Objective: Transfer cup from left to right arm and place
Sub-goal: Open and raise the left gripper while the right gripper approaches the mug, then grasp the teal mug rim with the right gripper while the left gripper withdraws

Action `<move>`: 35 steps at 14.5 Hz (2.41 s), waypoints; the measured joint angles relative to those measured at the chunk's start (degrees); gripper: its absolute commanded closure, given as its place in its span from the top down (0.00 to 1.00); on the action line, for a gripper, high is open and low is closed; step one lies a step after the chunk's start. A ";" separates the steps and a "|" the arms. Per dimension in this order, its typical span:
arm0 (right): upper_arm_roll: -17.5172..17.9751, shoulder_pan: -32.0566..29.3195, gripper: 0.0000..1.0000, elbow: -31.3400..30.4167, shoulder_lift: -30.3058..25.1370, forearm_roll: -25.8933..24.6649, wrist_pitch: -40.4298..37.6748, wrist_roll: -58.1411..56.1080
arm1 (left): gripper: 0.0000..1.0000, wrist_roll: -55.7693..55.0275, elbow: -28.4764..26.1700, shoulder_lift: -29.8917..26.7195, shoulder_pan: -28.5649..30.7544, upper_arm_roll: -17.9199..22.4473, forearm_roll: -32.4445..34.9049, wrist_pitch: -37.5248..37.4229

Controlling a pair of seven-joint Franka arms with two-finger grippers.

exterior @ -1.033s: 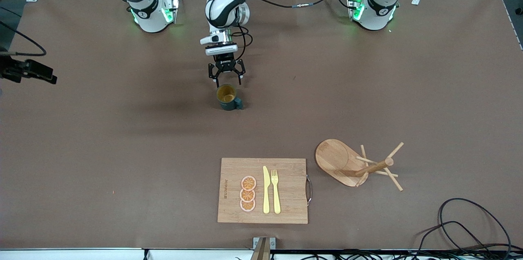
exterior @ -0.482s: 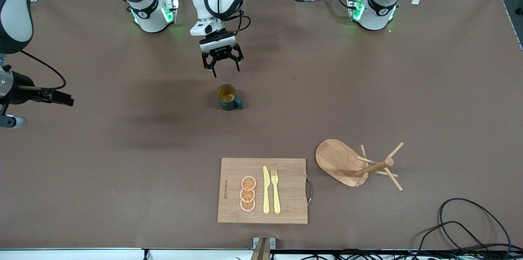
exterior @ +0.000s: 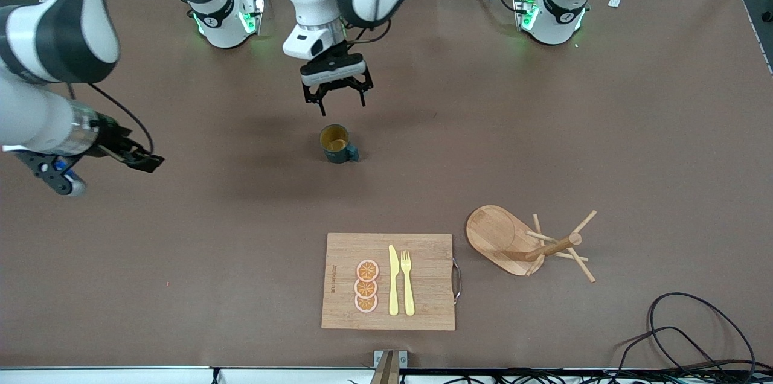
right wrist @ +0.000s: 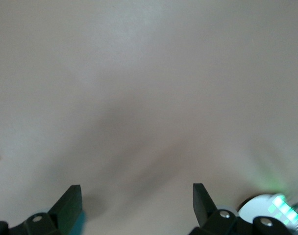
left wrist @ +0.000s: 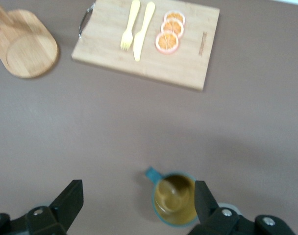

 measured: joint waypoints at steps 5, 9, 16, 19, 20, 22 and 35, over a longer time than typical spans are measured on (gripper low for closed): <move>0.21 7.00 1.00 -2.12 0.00 4.38 3.91 28.74 | 1.00 22.17 -0.17 -6.30 12.20 0.05 -10.68 -0.09; 0.23 10.37 1.00 -3.46 0.00 5.79 6.46 40.26 | 1.00 41.49 -0.16 -10.16 22.89 0.03 -17.87 -3.68; 0.36 21.00 1.00 -7.78 0.74 6.10 14.10 64.75 | 1.00 61.69 -0.19 -14.21 35.32 -0.03 -22.82 -13.37; 0.39 26.50 1.00 -11.58 2.58 6.10 20.43 75.54 | 1.00 64.25 -0.16 -16.42 41.23 -0.04 -26.08 -16.03; 0.39 27.79 1.00 -13.00 2.95 6.10 22.44 78.16 | 1.00 64.73 -0.15 -17.28 43.01 -0.03 -26.69 -17.12; 0.37 29.56 1.00 -15.55 3.44 6.10 24.91 80.91 | 1.00 65.08 -0.15 -18.84 44.97 0.01 -27.22 -19.85; 0.31 35.71 0.93 -21.85 9.12 6.10 35.41 88.40 | 1.00 75.98 -1.18 -24.13 51.04 8.03 -34.01 -22.99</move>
